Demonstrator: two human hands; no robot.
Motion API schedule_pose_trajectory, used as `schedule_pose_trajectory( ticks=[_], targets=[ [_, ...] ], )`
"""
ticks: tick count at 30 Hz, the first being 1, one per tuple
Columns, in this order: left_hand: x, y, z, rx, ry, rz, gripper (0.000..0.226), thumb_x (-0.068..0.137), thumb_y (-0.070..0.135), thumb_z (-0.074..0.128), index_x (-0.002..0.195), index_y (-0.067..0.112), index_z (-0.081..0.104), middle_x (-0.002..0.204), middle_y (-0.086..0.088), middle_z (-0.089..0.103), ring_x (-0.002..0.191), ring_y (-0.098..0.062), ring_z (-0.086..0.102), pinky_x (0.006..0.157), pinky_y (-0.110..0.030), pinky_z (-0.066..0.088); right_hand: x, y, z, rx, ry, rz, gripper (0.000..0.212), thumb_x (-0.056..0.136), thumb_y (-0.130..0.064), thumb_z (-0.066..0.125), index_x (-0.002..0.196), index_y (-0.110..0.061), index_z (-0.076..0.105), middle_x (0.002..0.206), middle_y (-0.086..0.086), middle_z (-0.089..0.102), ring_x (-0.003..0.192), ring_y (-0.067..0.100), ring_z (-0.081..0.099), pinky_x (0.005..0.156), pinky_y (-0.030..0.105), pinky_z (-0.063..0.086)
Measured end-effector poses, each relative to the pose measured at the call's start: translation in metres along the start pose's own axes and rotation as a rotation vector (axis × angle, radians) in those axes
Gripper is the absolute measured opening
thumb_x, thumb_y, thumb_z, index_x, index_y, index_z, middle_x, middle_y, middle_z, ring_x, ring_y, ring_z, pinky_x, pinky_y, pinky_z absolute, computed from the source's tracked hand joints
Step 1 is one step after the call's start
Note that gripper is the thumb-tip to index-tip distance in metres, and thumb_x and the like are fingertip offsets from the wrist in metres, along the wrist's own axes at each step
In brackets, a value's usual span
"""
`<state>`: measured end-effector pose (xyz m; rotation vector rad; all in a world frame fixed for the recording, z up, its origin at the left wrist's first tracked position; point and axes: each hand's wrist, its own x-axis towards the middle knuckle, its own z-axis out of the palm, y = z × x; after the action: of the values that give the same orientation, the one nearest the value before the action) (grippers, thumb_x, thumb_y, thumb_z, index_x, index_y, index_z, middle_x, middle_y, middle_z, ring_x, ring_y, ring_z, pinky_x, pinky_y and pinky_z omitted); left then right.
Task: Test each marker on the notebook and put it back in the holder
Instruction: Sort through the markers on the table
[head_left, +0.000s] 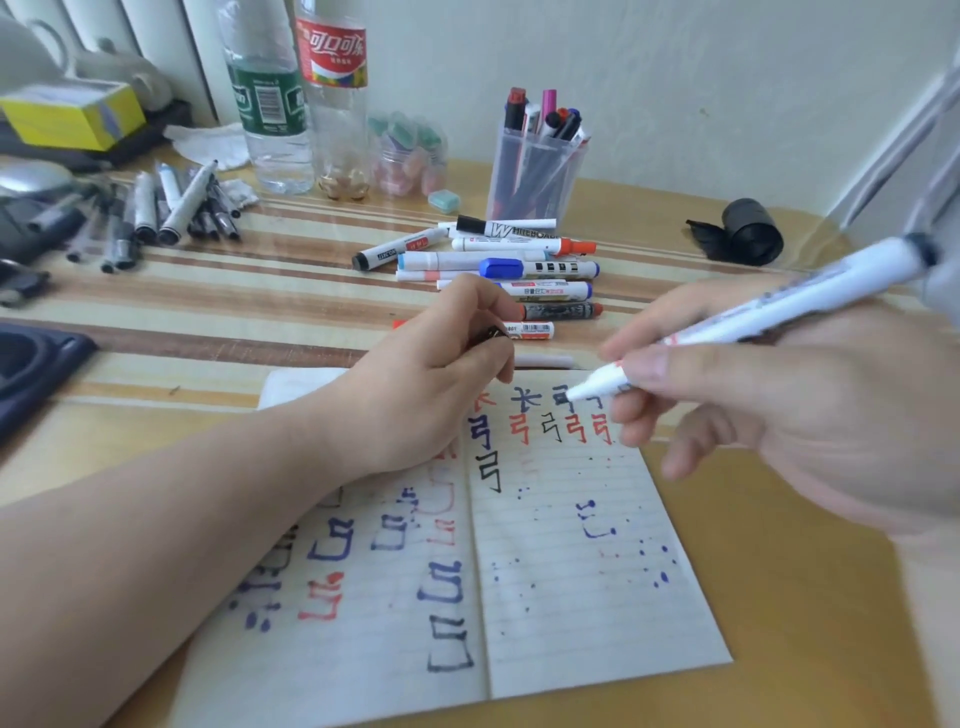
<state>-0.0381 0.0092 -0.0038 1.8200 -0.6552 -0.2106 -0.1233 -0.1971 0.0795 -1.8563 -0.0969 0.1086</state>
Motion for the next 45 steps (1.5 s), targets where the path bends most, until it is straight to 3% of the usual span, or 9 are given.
schedule_pose_trajectory(
  ticks=[6, 9, 13, 19, 23, 28, 32, 36, 45],
  targets=[
    [0.000, 0.004, 0.003, 0.007, 0.006, 0.055, 0.015, 0.107, 0.019, 0.045, 0.118, 0.029, 0.045, 0.096, 0.007, 0.068, 0.068, -0.028, 0.071, 0.054, -0.026, 0.047, 0.002, 0.009, 0.015, -0.118, 0.099, -0.013, 0.008, 0.066, -0.011, 0.068, 0.067, -0.005, 0.062, 0.049, 0.016, 0.054, 0.043, 0.026, 0.053, 0.045, 0.033, 0.048],
    [0.000, 0.004, 0.004, -0.021, 0.005, 0.067, 0.016, 0.107, 0.019, 0.047, 0.119, 0.029, 0.046, 0.097, 0.004, 0.069, 0.069, -0.028, 0.073, 0.064, -0.031, 0.049, 0.018, 0.033, 0.024, 0.032, 0.066, 0.105, 0.008, 0.070, -0.009, 0.063, 0.070, -0.001, 0.062, 0.056, 0.018, 0.054, 0.051, 0.028, 0.055, 0.047, 0.034, 0.051],
    [0.002, 0.003, 0.004, -0.046, 0.016, 0.051, 0.018, 0.105, 0.017, 0.049, 0.121, 0.025, 0.046, 0.097, 0.002, 0.069, 0.071, -0.027, 0.074, 0.054, -0.021, 0.048, 0.026, 0.051, 0.024, 0.091, -0.031, 0.151, 0.011, 0.075, -0.008, 0.063, 0.076, 0.002, 0.065, 0.066, 0.022, 0.062, 0.061, 0.033, 0.065, 0.055, 0.038, 0.057],
    [0.008, 0.005, 0.003, -0.069, 0.040, 0.049, 0.019, 0.105, 0.013, 0.050, 0.123, 0.021, 0.047, 0.092, -0.001, 0.070, 0.068, -0.031, 0.073, 0.058, -0.043, 0.053, 0.020, 0.051, 0.021, -0.033, -0.060, 0.063, 0.018, 0.075, -0.014, 0.073, 0.083, 0.000, 0.066, 0.071, 0.018, 0.072, 0.067, 0.032, 0.074, 0.061, 0.044, 0.062],
    [0.007, 0.005, 0.004, -0.066, 0.031, 0.060, 0.019, 0.104, 0.016, 0.053, 0.122, 0.023, 0.047, 0.091, -0.002, 0.069, 0.069, -0.030, 0.074, 0.054, -0.053, 0.053, 0.019, 0.051, 0.022, -0.059, -0.044, 0.071, 0.014, 0.078, -0.007, 0.080, 0.077, -0.004, 0.066, 0.067, 0.017, 0.071, 0.061, 0.033, 0.073, 0.055, 0.041, 0.060],
    [0.008, 0.001, 0.004, -0.071, 0.027, 0.070, 0.021, 0.100, 0.019, 0.053, 0.119, 0.024, 0.048, 0.089, -0.001, 0.070, 0.068, -0.030, 0.074, 0.055, -0.036, 0.052, 0.022, 0.053, 0.022, -0.096, 0.003, 0.113, 0.014, 0.077, -0.009, 0.077, 0.070, -0.006, 0.066, 0.062, 0.017, 0.066, 0.053, 0.032, 0.068, 0.050, 0.038, 0.056],
    [0.008, -0.001, 0.004, -0.068, 0.029, 0.072, 0.020, 0.103, 0.012, 0.054, 0.119, 0.022, 0.049, 0.088, -0.001, 0.070, 0.067, -0.029, 0.074, 0.056, -0.033, 0.051, 0.022, 0.054, 0.022, -0.110, 0.014, 0.109, 0.016, 0.082, -0.005, 0.077, 0.072, -0.003, 0.064, 0.057, 0.013, 0.064, 0.049, 0.030, 0.064, 0.048, 0.036, 0.053],
    [0.008, -0.001, 0.005, -0.059, 0.037, 0.077, 0.022, 0.096, 0.021, 0.058, 0.115, 0.028, 0.050, 0.089, 0.001, 0.070, 0.067, -0.028, 0.074, 0.054, -0.040, 0.053, 0.024, 0.056, 0.020, -0.139, 0.015, 0.105, 0.017, 0.079, -0.013, 0.079, 0.070, -0.008, 0.065, 0.058, 0.011, 0.064, 0.046, 0.028, 0.061, 0.045, 0.032, 0.048],
    [0.009, -0.003, 0.005, -0.026, 0.035, 0.091, 0.020, 0.097, 0.017, 0.064, 0.113, 0.025, 0.054, 0.090, 0.002, 0.071, 0.067, -0.026, 0.075, 0.059, -0.023, 0.050, 0.024, 0.061, 0.015, -0.096, -0.007, 0.079, 0.015, 0.072, -0.018, 0.074, 0.072, -0.006, 0.064, 0.059, 0.013, 0.065, 0.050, 0.027, 0.063, 0.046, 0.034, 0.051]
  ],
)
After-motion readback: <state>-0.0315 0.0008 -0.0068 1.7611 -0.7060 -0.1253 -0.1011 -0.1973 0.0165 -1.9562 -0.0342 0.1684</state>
